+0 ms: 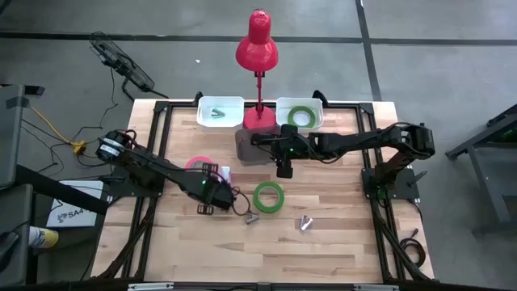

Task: Pick and place Stapler, Stapler remover, tape
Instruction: Put the light blue staple remover into the left white bin

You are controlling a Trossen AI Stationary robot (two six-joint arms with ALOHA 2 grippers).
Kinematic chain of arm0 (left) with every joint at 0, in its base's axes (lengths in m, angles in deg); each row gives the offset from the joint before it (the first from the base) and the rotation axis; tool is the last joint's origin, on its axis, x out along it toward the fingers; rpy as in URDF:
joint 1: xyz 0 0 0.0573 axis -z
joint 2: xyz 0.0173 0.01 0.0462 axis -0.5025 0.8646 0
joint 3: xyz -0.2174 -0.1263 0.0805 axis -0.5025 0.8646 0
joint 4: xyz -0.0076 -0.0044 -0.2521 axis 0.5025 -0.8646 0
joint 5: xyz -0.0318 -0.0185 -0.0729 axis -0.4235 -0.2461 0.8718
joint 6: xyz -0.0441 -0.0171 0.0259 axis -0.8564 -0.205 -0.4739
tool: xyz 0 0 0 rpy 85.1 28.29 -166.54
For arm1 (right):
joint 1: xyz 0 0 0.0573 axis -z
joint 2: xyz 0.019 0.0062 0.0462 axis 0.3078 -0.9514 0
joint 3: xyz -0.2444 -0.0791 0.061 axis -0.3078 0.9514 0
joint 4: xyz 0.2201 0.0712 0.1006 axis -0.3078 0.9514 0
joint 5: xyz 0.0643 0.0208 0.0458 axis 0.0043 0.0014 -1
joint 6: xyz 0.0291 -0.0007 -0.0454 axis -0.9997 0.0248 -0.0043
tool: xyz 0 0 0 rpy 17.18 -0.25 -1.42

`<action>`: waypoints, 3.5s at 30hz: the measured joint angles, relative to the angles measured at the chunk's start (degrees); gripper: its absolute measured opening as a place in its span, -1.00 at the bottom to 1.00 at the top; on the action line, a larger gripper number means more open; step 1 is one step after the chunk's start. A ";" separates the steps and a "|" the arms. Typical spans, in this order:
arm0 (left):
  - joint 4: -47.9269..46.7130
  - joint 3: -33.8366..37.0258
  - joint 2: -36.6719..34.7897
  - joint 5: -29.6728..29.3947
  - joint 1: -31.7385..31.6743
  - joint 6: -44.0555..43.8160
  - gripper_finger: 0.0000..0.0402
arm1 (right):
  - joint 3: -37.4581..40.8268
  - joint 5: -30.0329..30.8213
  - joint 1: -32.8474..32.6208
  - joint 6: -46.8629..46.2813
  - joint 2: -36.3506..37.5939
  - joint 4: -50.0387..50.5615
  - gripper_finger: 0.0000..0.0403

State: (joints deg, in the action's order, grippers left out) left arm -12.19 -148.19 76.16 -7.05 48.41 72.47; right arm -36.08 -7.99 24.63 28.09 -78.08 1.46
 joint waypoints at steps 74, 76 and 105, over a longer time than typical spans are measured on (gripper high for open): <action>31.35 -7.66 5.99 13.50 -61.62 12.36 -0.50 | 0.00 2.20 0.17 -7.86 0.00 -0.47 0.06; 31.79 -7.66 6.63 14.11 -61.75 12.04 -0.50 | 0.00 2.20 0.17 -8.23 0.00 -0.46 0.06; 31.95 -7.66 7.32 15.10 -61.75 2.41 -0.16 | 0.00 2.19 0.17 -10.75 0.00 0.07 0.06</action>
State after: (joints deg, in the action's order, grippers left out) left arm 19.76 -155.86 83.48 8.06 -13.34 74.89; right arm -36.08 -5.81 24.80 17.33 -78.08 1.53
